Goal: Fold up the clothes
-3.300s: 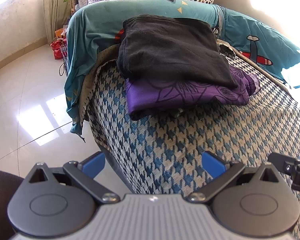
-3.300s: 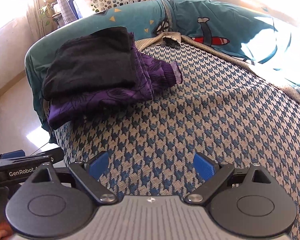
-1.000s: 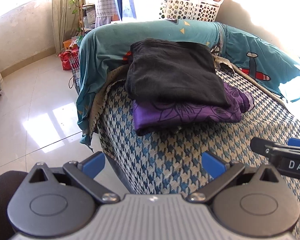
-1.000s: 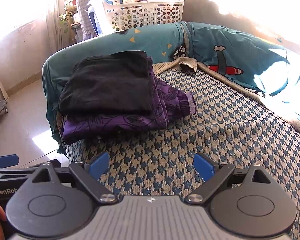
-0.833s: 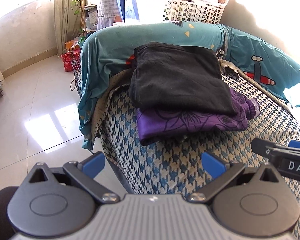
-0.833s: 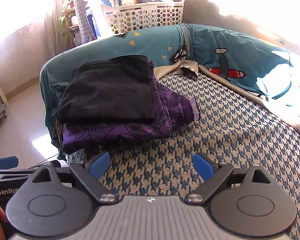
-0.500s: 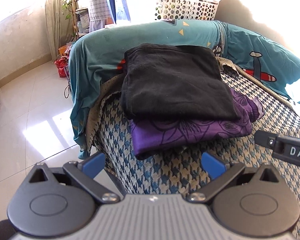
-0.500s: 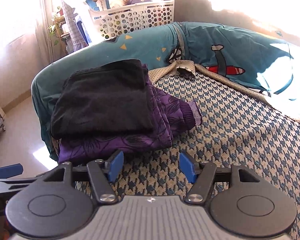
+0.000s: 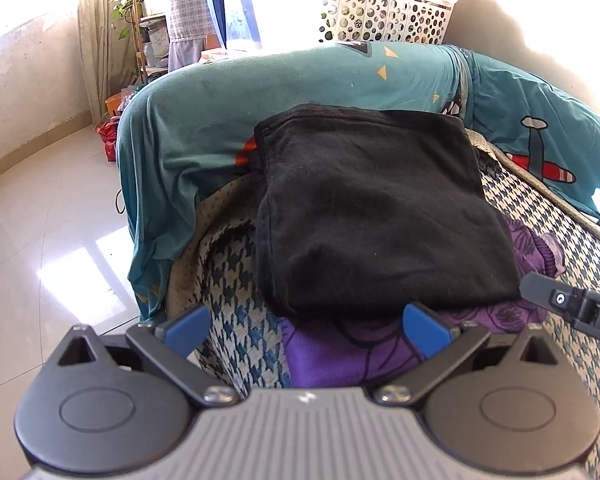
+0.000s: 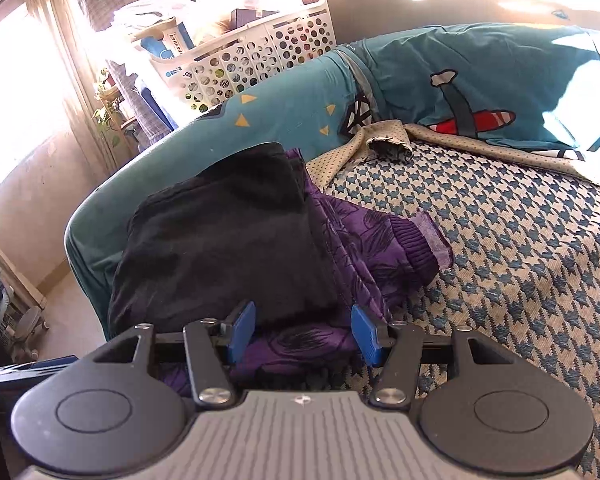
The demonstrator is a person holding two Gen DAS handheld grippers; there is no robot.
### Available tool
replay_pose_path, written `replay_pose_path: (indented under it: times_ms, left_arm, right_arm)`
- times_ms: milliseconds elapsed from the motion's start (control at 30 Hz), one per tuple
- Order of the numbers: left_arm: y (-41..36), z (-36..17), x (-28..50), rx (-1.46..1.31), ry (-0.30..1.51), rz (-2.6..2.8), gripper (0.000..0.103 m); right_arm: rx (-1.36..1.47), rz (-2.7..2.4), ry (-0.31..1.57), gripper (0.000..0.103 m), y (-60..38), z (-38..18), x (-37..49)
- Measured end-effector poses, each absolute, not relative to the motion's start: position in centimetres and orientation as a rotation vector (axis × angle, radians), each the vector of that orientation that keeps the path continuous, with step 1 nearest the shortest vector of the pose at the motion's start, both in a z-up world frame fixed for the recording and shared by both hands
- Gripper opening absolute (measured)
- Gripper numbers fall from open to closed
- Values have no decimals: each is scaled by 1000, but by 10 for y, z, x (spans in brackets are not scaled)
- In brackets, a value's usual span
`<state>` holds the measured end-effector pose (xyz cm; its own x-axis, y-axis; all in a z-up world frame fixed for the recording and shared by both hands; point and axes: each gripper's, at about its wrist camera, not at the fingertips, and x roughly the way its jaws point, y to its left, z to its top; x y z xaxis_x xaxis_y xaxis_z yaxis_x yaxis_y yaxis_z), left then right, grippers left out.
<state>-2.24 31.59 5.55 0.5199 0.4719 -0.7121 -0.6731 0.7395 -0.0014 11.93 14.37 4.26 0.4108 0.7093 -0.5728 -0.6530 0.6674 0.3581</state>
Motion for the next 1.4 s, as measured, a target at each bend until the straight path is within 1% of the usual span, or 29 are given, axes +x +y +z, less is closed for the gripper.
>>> replay_pose_path:
  times_ms: [133, 267, 600, 833, 933, 967, 1167, 1267, 1300, 1333, 1367, 1400]
  left_arm:
    - [330, 54, -12, -296, 740, 689, 103]
    - [339, 51, -2, -324, 729, 663, 103]
    - [348, 41, 16, -277, 753, 678, 103]
    - [351, 38, 15, -271, 752, 677, 103]
    - [351, 37, 15, -267, 750, 676, 103]
    - [351, 37, 15, -267, 750, 676, 103]
    - [350, 36, 15, -267, 748, 678, 103]
    - [349, 36, 16, -262, 747, 682, 103]
    - [349, 36, 16, -259, 747, 685, 103]
    - [348, 36, 16, -255, 746, 686, 103]
    - [348, 36, 16, -251, 745, 688, 103]
    - [348, 36, 16, -245, 743, 689, 103]
  right_arm:
    - [76, 859, 733, 54, 154, 36, 131]
    - [129, 869, 726, 54, 158, 30, 146]
    - [213, 910, 722, 54, 178, 16, 173]
    - [211, 926, 709, 54, 189, 13, 176]
    - [171, 948, 697, 52, 194, 15, 171]
    - [159, 960, 704, 51, 197, 15, 170]
    - [259, 970, 756, 51, 192, 4, 178]
    - [299, 965, 769, 52, 191, 2, 180]
    - [305, 963, 770, 51, 192, 1, 180]
    - [300, 969, 764, 45, 193, 2, 179]
    - [295, 974, 758, 30, 194, 3, 178]
    - [290, 978, 751, 24, 195, 4, 176]
